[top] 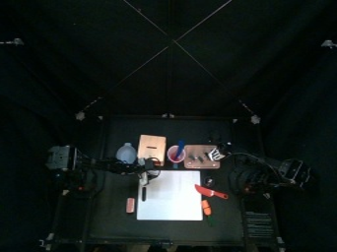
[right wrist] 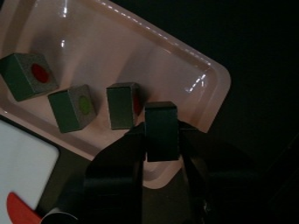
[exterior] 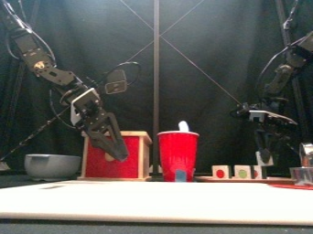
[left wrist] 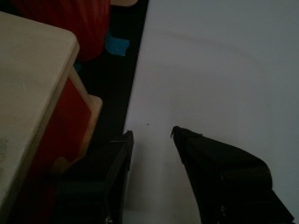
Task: Place sushi on board then cut the sushi with the knife then place the pieces on the plate
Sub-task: Place the 4 sushi pieces on the plate
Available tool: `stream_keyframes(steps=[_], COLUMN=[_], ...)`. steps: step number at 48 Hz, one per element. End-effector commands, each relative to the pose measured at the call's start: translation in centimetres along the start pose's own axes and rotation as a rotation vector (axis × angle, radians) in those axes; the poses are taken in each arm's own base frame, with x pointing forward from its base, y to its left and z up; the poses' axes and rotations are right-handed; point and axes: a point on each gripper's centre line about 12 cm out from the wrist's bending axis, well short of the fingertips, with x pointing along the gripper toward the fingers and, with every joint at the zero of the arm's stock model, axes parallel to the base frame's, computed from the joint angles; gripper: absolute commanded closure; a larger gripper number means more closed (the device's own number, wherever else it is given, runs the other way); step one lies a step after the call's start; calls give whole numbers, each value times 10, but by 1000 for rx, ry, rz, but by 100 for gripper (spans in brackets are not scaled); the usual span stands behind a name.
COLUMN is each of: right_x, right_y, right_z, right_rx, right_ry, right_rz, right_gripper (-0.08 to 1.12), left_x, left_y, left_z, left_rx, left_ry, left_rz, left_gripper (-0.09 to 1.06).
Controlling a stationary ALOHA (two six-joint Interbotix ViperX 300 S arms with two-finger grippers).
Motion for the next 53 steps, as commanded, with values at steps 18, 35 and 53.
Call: stream_keyframes(steps=[18,35,53], right_x=[18,-19,-77], right_y=[-1,7,52], right_z=[1,11,12], right_rx=[-4,-5,-202], right_ry=[50,-38,-249], right_rz=[-24,22,186], right_gripper=[22,22,22], left_x=[0,-6,-14], left_y=[0,-2,-2], left_z=[12,17,19], left_rx=[-2,8,20], left_ry=[-34,-53,-69], left_rz=[0,-7,-11], left_gripper=[17,17,17])
